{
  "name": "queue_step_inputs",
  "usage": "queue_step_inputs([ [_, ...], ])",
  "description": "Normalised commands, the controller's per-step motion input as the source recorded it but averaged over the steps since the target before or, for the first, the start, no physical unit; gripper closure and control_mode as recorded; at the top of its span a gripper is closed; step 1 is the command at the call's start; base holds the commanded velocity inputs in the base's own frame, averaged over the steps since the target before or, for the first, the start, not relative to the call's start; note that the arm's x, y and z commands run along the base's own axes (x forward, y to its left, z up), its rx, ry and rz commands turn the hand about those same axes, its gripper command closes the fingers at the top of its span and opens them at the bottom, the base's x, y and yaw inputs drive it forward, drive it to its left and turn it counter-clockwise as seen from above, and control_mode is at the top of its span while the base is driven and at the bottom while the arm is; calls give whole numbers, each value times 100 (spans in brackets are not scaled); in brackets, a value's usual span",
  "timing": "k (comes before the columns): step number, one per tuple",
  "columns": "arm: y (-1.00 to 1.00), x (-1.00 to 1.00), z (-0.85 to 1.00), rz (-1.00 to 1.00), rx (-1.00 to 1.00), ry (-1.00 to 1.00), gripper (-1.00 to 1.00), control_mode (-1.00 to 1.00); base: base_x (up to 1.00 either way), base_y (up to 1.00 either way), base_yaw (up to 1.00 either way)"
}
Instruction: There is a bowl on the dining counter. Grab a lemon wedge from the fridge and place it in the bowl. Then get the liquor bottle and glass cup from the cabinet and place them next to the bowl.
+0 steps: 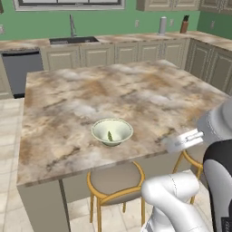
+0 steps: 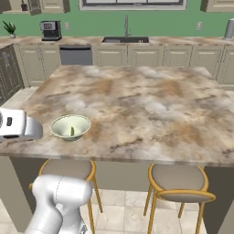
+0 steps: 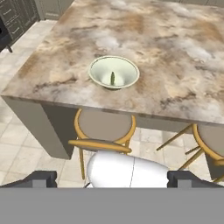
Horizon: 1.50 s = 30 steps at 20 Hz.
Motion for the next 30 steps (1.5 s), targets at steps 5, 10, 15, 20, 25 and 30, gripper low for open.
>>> queue_step_inputs([
  [5,0,0,0,0,0,0,-100,100,-100,8,0],
  [10,0,0,0,0,0,0,-100,100,-100,82,0],
  [15,0,0,0,0,0,0,-100,100,-100,100,0],
  [20,0,0,0,0,0,0,-100,100,-59,100,0],
  [25,0,0,0,0,0,0,-100,100,-1,100,0],
  [30,0,0,0,0,0,0,-100,100,68,100,-3],
])
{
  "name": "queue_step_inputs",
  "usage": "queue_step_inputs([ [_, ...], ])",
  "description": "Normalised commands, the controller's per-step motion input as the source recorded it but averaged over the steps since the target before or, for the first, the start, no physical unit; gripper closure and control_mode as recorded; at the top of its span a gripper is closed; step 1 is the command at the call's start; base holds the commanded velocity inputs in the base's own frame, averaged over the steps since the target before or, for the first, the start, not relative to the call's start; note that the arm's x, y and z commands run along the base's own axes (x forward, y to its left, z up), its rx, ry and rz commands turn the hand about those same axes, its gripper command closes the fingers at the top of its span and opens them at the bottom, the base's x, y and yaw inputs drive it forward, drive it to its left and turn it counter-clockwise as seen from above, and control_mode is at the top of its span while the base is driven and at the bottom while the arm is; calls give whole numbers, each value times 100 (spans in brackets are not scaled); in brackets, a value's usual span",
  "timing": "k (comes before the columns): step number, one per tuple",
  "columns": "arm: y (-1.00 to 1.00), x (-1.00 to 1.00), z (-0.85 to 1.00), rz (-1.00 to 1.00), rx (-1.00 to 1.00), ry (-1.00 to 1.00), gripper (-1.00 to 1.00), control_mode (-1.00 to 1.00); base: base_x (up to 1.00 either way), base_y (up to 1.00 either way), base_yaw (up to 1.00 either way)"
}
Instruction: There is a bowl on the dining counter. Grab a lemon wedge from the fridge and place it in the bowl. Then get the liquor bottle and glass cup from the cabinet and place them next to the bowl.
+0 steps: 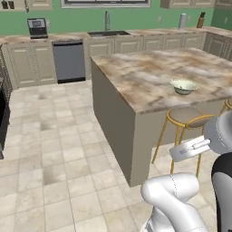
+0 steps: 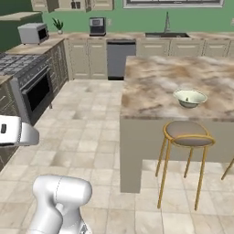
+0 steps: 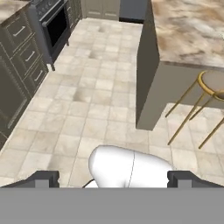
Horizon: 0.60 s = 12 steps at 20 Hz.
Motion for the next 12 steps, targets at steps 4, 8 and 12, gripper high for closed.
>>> queue_step_inputs([
  [4,0,0,0,0,0,0,-100,100,100,99,-9],
  [8,0,0,0,0,0,0,-100,100,100,89,-11],
  [12,0,0,0,0,0,0,-100,100,100,82,-12],
])
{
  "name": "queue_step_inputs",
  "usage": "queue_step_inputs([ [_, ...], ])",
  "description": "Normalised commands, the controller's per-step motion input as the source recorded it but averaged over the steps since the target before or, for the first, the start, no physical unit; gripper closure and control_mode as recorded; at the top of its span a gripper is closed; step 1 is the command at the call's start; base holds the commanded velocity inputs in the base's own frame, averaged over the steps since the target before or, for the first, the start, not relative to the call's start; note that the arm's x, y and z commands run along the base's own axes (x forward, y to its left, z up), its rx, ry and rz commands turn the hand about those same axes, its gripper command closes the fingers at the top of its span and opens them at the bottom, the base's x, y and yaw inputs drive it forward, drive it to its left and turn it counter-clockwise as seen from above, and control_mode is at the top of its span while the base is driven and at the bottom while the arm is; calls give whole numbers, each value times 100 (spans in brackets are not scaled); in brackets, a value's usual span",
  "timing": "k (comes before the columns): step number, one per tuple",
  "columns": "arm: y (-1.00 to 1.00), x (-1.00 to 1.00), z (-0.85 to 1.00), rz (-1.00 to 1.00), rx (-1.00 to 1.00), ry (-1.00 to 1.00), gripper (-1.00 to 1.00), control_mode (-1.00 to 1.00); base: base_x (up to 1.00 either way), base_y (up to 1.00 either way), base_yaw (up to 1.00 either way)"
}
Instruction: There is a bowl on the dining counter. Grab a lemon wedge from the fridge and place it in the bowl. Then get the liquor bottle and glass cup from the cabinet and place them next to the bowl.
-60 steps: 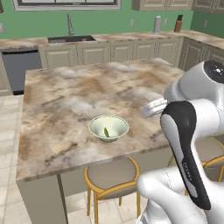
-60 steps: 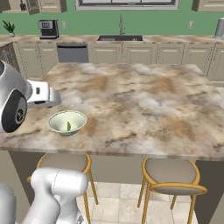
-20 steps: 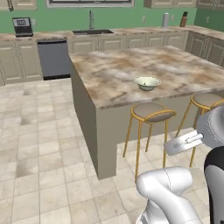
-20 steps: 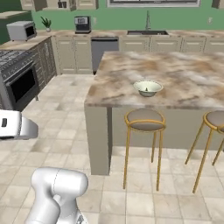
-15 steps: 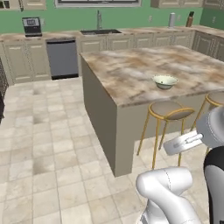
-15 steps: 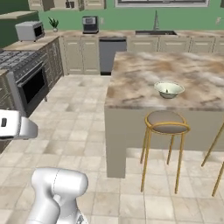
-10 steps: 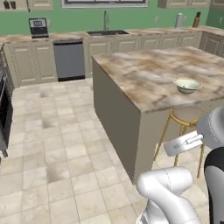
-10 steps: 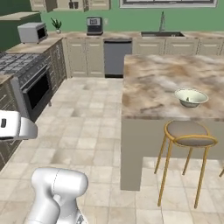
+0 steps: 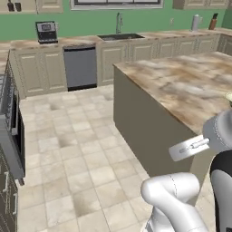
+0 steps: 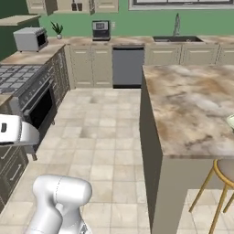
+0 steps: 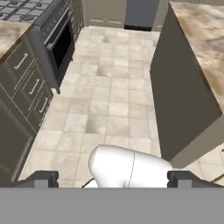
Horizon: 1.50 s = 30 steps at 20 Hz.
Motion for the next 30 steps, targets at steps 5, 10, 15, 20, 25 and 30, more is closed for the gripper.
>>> queue_step_inputs([
  [5,0,0,0,0,0,0,-100,100,100,55,-11],
  [10,0,0,0,0,0,0,-100,100,100,19,-7],
  [15,0,0,0,0,0,0,-100,100,100,7,0],
  [20,0,0,0,0,0,0,-100,100,100,8,0],
  [25,0,0,0,0,0,0,-100,100,100,0,1],
  [30,0,0,0,0,0,0,-100,100,100,0,7],
])
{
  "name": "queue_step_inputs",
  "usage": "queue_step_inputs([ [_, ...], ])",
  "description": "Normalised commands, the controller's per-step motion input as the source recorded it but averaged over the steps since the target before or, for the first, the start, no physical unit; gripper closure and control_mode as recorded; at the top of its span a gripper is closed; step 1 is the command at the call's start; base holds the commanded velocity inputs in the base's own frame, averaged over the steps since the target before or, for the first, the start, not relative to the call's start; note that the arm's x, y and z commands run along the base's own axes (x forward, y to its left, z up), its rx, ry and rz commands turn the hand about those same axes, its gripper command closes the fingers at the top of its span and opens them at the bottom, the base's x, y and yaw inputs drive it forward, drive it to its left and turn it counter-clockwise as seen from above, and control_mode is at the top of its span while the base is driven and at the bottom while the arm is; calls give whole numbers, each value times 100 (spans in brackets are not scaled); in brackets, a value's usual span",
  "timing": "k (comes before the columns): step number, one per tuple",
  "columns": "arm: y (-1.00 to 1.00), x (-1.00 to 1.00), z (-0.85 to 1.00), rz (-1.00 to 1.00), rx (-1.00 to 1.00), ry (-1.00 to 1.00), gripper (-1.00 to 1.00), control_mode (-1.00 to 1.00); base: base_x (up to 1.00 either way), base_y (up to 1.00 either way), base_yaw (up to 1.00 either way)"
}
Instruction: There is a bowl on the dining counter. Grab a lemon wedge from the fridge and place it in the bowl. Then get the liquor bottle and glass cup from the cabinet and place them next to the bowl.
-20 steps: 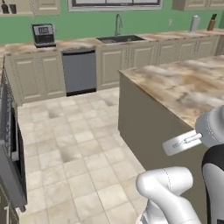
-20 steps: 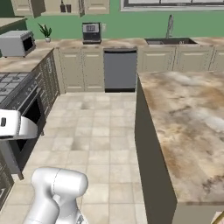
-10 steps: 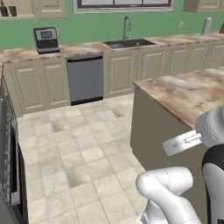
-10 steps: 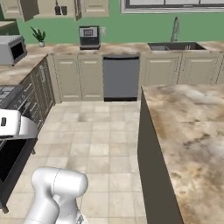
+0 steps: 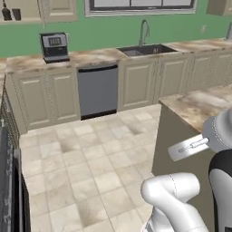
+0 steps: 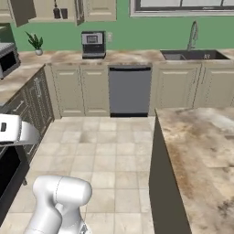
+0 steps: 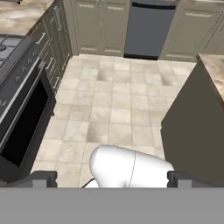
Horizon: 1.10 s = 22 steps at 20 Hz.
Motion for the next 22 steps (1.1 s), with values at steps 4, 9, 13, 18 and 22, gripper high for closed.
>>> queue_step_inputs([
  [4,0,0,0,0,0,0,-100,100,100,13,12],
  [9,0,0,0,0,0,0,-100,100,100,13,13],
  [13,0,0,0,0,0,0,-100,100,100,13,14],
  [18,0,0,0,0,0,0,-100,100,100,11,16],
  [22,0,0,0,0,0,0,-100,100,100,11,15],
])
